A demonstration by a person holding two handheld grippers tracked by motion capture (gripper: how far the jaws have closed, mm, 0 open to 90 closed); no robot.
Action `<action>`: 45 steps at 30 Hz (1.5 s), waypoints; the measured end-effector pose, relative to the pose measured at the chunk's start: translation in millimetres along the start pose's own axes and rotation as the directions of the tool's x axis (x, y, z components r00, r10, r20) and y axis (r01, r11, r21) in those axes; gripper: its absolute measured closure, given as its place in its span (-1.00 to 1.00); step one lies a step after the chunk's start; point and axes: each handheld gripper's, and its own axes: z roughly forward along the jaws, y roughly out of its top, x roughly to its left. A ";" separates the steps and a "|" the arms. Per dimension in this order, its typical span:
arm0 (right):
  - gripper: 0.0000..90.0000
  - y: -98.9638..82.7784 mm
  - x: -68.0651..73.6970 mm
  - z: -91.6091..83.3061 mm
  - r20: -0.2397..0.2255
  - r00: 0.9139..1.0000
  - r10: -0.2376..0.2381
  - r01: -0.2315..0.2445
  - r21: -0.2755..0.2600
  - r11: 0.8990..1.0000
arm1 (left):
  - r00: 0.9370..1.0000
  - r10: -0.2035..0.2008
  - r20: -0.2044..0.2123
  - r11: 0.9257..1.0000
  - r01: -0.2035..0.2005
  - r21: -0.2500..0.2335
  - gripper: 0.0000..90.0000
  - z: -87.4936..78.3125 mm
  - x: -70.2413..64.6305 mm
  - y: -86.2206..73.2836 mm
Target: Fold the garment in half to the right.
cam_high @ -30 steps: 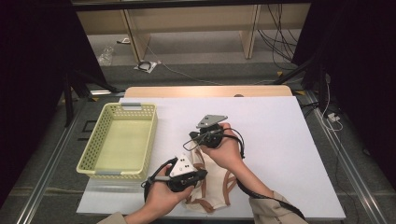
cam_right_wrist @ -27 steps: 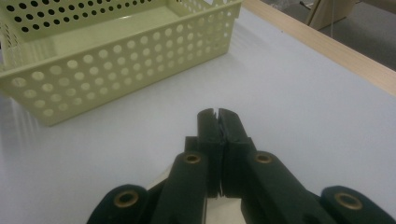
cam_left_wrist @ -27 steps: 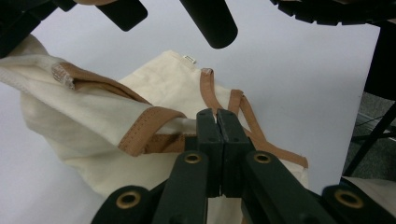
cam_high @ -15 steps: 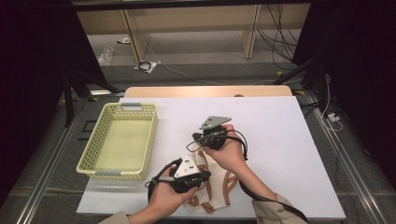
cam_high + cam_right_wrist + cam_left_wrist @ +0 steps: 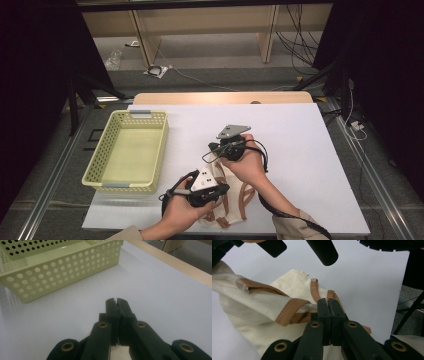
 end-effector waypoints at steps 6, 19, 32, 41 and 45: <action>0.99 -1.3 -0.8 -2.1 0.005 1.000 0.004 -0.004 0.001 1.000 | 1.000 0.005 0.004 1.000 -0.005 0.000 0.97 1.9 -0.8 0.9; 0.99 -3.3 -3.4 -7.5 0.014 1.000 0.014 -0.014 0.002 1.000 | 1.000 0.019 0.017 1.000 -0.018 -0.011 0.97 4.5 -3.7 5.0; 0.99 -7.5 -6.9 -11.3 0.021 1.000 0.023 -0.023 0.000 1.000 | 0.999 0.024 0.021 1.000 -0.024 -0.006 0.97 9.6 -6.9 8.1; 0.99 -8.8 -7.9 -12.4 0.025 0.999 0.025 -0.025 0.002 1.000 | 0.999 0.028 0.022 1.000 -0.028 -0.006 0.97 11.1 -7.6 8.1; 0.99 -9.4 -8.4 -12.9 0.025 0.999 0.024 -0.024 -0.001 1.000 | 0.999 0.029 0.023 1.000 -0.029 -0.006 0.97 11.4 -8.1 8.4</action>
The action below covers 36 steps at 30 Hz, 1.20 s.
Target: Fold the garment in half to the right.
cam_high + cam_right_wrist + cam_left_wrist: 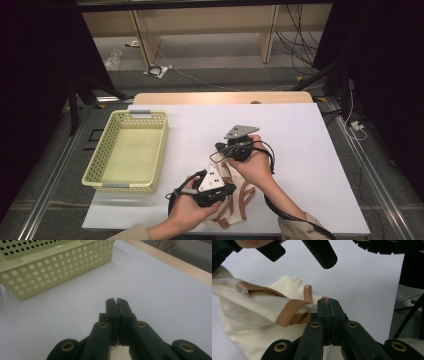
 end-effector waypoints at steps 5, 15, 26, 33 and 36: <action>0.99 -0.8 -0.8 -0.8 0.002 1.000 0.003 -0.003 -0.002 1.000 | 1.000 0.001 0.000 1.000 -0.001 0.000 0.97 0.9 -0.7 0.6; 0.99 -3.0 -4.0 -2.3 0.008 1.000 0.008 -0.008 -0.005 1.000 | 1.000 0.006 0.001 1.000 -0.006 0.001 0.97 2.8 -0.8 0.9; 0.99 -6.4 -7.2 -5.2 0.015 1.000 0.020 -0.020 -0.002 1.000 | 1.000 0.005 0.004 1.000 -0.005 0.001 0.97 5.1 -1.8 1.0; 0.99 -8.8 -9.1 -6.6 0.020 0.999 0.025 -0.025 0.003 1.000 | 1.000 0.008 0.009 1.000 -0.008 0.002 0.97 7.1 -2.2 1.1; 0.99 -9.5 -10.2 -7.3 0.020 1.000 0.023 -0.023 0.003 1.000 | 1.000 0.006 0.010 1.000 -0.006 0.002 0.97 7.8 -2.8 1.3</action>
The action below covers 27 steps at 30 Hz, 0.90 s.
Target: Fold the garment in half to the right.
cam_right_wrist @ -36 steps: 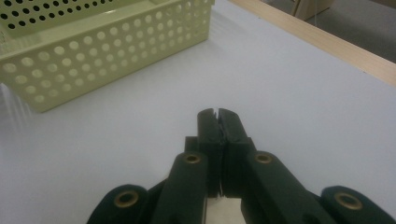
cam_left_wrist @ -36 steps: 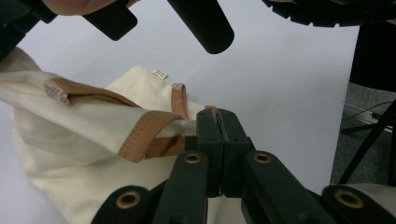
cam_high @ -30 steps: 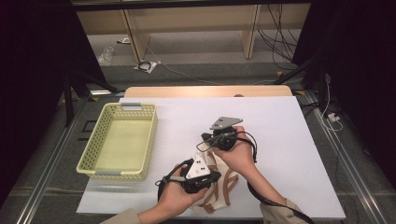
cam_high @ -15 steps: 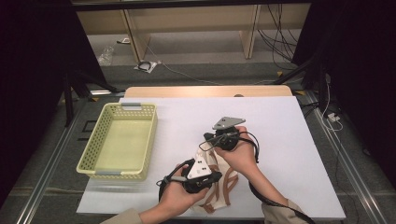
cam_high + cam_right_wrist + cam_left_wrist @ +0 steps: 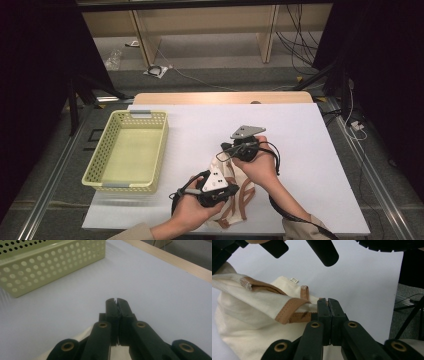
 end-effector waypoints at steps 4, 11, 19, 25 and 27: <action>0.99 -1.5 -1.1 -1.1 0.003 1.000 0.007 -0.007 -0.001 1.000 | 1.000 0.001 0.004 1.000 -0.001 0.001 0.97 0.8 -0.5 0.5; 0.99 -6.4 -4.6 -2.5 0.007 1.000 0.020 -0.020 -0.005 1.000 | 1.000 0.001 0.006 1.000 -0.001 0.006 0.97 3.6 -1.1 -0.6; 0.99 -9.8 -6.9 -1.6 0.008 0.999 0.032 -0.032 -0.002 0.999 | 1.000 0.001 0.008 1.000 -0.001 0.010 0.97 7.4 -1.0 -0.7; 0.99 -12.6 -8.3 -2.4 0.014 0.999 0.035 -0.035 -0.005 0.999 | 1.000 0.012 0.007 1.000 -0.012 0.013 0.97 11.1 -2.6 -0.2; 0.99 -13.5 -9.1 -2.7 0.016 0.999 0.034 -0.034 -0.006 0.999 | 1.000 0.015 0.007 1.000 -0.015 0.014 0.97 12.0 -3.1 -0.1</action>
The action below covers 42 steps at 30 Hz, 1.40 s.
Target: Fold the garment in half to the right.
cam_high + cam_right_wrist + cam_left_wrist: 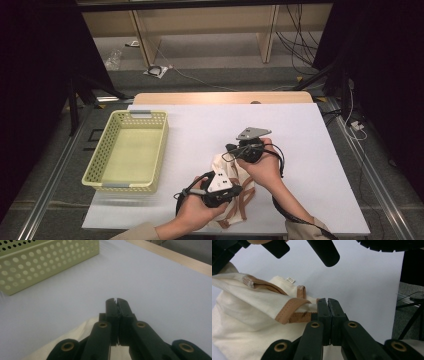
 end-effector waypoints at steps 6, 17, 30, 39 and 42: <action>0.99 -3.2 -2.9 -1.4 0.006 1.000 0.009 -0.009 0.003 1.000 | 1.000 -0.001 0.004 1.000 0.001 0.000 0.97 1.5 -0.5 0.0; 0.99 -7.8 -5.5 -2.9 0.013 1.000 0.017 -0.017 0.003 1.000 | 1.000 0.005 0.009 1.000 -0.005 0.000 0.97 4.7 -2.0 0.4; 0.99 -12.6 -7.9 -4.4 0.016 1.000 0.025 -0.025 0.008 1.000 | 1.000 0.009 0.014 1.000 -0.009 0.006 0.97 9.4 -4.0 0.3; 0.99 -15.0 -8.7 -4.2 0.020 0.999 0.033 -0.034 0.010 0.999 | 1.000 0.008 0.014 1.000 -0.008 0.013 0.97 11.9 -4.0 -0.5; 0.99 -16.7 -10.2 -3.9 0.021 0.999 0.030 -0.030 0.008 1.000 | 1.000 0.006 0.016 1.000 -0.006 0.016 0.97 13.2 -4.1 -1.2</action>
